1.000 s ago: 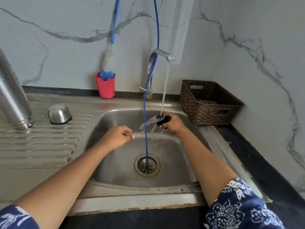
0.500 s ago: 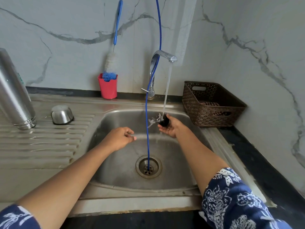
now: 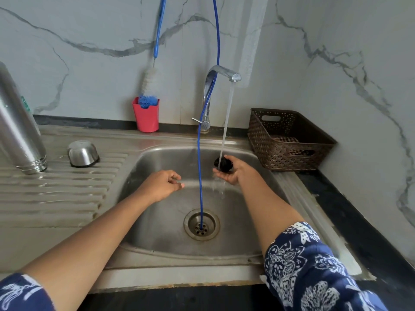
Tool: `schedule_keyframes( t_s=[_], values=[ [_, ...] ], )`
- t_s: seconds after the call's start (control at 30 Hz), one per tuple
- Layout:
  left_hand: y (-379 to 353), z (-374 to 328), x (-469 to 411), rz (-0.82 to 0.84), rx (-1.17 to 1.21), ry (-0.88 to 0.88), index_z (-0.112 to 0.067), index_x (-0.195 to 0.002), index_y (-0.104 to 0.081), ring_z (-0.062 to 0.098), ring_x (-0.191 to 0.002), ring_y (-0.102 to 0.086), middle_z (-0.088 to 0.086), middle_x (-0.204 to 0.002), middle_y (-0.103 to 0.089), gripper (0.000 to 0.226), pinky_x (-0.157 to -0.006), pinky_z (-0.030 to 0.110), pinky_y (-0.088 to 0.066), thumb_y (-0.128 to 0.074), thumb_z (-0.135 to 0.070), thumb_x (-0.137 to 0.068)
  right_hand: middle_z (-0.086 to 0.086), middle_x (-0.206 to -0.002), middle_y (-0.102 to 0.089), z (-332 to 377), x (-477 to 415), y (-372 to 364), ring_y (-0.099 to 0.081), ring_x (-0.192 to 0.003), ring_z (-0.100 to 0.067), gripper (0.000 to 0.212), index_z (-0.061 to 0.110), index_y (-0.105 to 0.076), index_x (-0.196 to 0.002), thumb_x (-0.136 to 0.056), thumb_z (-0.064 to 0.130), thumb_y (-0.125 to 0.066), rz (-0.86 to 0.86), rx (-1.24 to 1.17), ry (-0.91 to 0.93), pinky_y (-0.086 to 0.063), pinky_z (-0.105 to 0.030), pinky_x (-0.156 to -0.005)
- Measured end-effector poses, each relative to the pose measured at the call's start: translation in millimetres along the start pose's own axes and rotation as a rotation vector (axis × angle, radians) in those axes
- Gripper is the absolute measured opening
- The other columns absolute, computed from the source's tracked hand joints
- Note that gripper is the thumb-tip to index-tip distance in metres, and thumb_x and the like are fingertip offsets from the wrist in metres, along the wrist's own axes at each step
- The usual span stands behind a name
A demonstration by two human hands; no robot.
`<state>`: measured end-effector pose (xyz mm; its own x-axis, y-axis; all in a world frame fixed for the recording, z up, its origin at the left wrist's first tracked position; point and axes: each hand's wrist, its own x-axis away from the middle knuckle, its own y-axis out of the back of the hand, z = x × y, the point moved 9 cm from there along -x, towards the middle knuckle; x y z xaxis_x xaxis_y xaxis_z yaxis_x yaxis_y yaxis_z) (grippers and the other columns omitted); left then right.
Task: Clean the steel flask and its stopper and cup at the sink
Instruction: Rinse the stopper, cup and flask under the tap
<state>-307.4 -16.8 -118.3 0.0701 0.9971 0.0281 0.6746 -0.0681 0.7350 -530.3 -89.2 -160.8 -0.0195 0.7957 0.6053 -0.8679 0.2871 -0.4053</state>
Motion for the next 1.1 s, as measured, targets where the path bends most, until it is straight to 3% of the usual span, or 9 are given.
schedule_keyframes(
  t_s=[0.07, 0.13, 0.2, 0.33, 0.43, 0.57, 0.87, 1.0, 1.1],
  values=[
    [0.4, 0.0, 0.0, 0.0, -0.002, -0.001, -0.019, -0.119, -0.063, 0.014, -0.099, -0.061, 0.001, -0.111, -0.067, 0.037, -0.085, 0.026, -0.046, -0.069, -0.036, -0.086, -0.027, -0.119, -0.058, -1.2, -0.5, -4.1, -0.064, -0.104, -0.036, 0.054, -0.004, -0.044, -0.128, -0.088, 0.025, -0.067, 0.001, 0.015, -0.009, -0.05, -0.045, -0.09],
    [0.5, 0.1, -0.1, 0.0, 0.001, -0.004, -0.019, -0.119, -0.063, 0.014, -0.099, -0.061, 0.001, -0.111, -0.067, 0.037, -0.085, 0.026, -0.045, -0.068, -0.036, -0.086, -0.025, -0.101, -0.062, -0.5, 0.6, -5.8, -0.07, -0.076, -0.035, 0.047, -0.001, -0.05, -0.12, -0.088, 0.029, -0.066, -0.004, 0.074, 0.001, -0.051, -0.043, -0.088],
    [0.6, -0.5, 0.0, 0.001, 0.003, -0.007, -0.019, -0.119, -0.063, 0.014, -0.1, -0.061, 0.001, -0.112, -0.067, 0.037, -0.086, 0.027, -0.045, -0.068, -0.036, -0.086, -0.023, -0.101, -0.062, 0.6, 3.8, -5.9, -0.067, -0.06, -0.034, 0.041, 0.002, -0.051, -0.116, -0.089, 0.03, -0.065, 0.0, 0.171, 0.007, -0.053, -0.04, -0.083],
    [1.5, -1.6, 0.3, 0.0, 0.014, -0.008, -0.018, -0.119, -0.063, 0.015, -0.101, -0.061, 0.002, -0.112, -0.067, 0.037, -0.09, 0.029, -0.046, -0.068, -0.035, -0.087, -0.018, -0.109, -0.06, 2.2, 14.0, -0.2, -0.06, -0.086, -0.027, 0.043, 0.003, -0.05, -0.124, -0.088, 0.02, -0.066, -0.004, 0.525, 0.084, -0.051, -0.037, -0.088],
    [1.0, -2.6, 0.7, -0.001, 0.012, -0.007, -0.018, -0.121, -0.061, 0.015, -0.101, -0.06, 0.002, -0.114, -0.066, 0.038, -0.086, 0.027, -0.045, -0.067, -0.035, -0.088, -0.016, -0.124, -0.057, 14.8, 17.6, -2.2, -0.057, -0.108, -0.029, 0.047, 0.009, -0.05, -0.118, -0.078, 0.005, -0.074, -0.028, 0.844, 0.299, -0.05, -0.038, -0.089],
    [0.8, -2.5, 0.9, -0.001, 0.009, -0.005, -0.018, -0.121, -0.062, 0.014, -0.1, -0.06, 0.002, -0.114, -0.066, 0.038, -0.084, 0.025, -0.043, -0.067, -0.035, -0.088, -0.002, -0.116, -0.055, 34.7, 37.8, -16.9, -0.053, -0.102, -0.018, 0.067, 0.015, -0.047, -0.127, -0.07, 0.004, -0.08, -0.039, 1.232, 0.569, -0.047, -0.029, -0.078],
    [2.3, -9.3, -0.5, -0.035, 0.158, -0.005, -0.017, -0.117, -0.064, 0.015, -0.099, -0.061, 0.001, -0.108, -0.066, 0.032, -0.082, 0.024, -0.045, -0.068, -0.028, -0.087, 0.0, -0.102, -0.06, 45.9, 54.8, -22.9, -0.055, -0.088, -0.014, 0.049, 0.014, -0.058, -0.115, -0.071, 0.018, -0.08, -0.091, 1.474, 0.651, -0.045, -0.025, -0.073],
    [1.9, -43.9, -16.8, -0.065, 0.432, 0.025, -0.003, -0.121, -0.06, 0.009, -0.076, -0.057, 0.007, -0.107, -0.063, 0.03, -0.054, 0.009, -0.045, -0.061, -0.01, -0.092, 0.001, -0.103, -0.057, 59.4, 64.1, -26.0, -0.053, -0.092, -0.015, 0.051, 0.018, -0.055, -0.114, -0.069, 0.015, -0.08, -0.093, 1.441, 0.766, -0.042, -0.026, -0.075],
    [-9.9, -79.5, -38.3, -0.018, 0.442, -0.013, -0.005, -0.123, -0.06, 0.008, -0.073, -0.056, 0.011, -0.113, -0.064, 0.031, -0.049, 0.007, -0.043, -0.06, -0.011, -0.093, -0.004, -0.113, -0.06, 64.6, 59.3, -26.0, -0.056, -0.102, -0.019, 0.054, 0.019, -0.056, -0.116, -0.068, 0.01, -0.08, -0.064, 1.39, 0.795, -0.045, -0.027, -0.084]
  ],
)
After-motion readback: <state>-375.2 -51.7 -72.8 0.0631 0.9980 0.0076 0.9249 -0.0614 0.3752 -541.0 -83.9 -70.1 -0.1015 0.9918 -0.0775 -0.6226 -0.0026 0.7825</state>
